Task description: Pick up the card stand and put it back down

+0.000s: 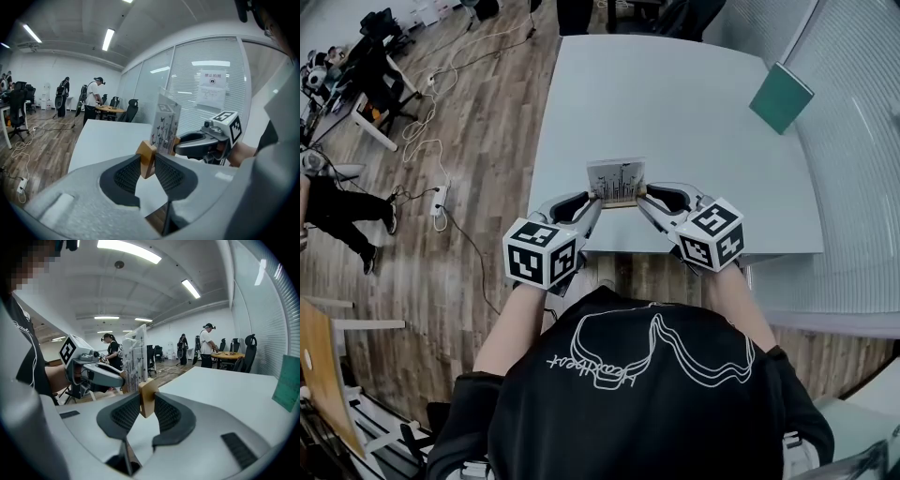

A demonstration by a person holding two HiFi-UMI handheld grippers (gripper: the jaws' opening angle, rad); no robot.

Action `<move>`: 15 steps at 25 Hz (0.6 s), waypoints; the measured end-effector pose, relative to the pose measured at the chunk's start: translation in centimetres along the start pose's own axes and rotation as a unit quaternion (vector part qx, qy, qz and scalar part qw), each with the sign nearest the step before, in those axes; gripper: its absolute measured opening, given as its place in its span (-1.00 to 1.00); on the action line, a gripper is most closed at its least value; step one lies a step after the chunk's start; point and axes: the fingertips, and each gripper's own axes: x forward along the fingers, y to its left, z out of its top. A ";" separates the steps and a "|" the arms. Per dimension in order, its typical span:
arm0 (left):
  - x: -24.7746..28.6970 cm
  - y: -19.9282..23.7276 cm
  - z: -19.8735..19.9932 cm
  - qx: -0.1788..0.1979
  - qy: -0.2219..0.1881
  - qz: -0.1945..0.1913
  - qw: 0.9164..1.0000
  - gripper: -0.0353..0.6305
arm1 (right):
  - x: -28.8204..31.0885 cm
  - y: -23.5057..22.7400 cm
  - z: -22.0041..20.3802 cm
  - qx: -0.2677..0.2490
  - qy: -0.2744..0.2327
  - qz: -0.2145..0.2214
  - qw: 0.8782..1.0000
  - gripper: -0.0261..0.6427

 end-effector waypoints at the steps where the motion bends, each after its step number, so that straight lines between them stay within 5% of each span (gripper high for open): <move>1: 0.1 0.5 0.0 -0.004 0.003 0.000 1.000 -0.59 | 0.6 -0.2 0.2 0.001 0.001 -0.002 1.000 -0.62; 15: 5.3 7.0 -2.6 0.003 0.054 -0.021 0.998 -0.60 | 7.7 -4.5 -3.2 0.042 0.026 -0.012 0.999 -0.64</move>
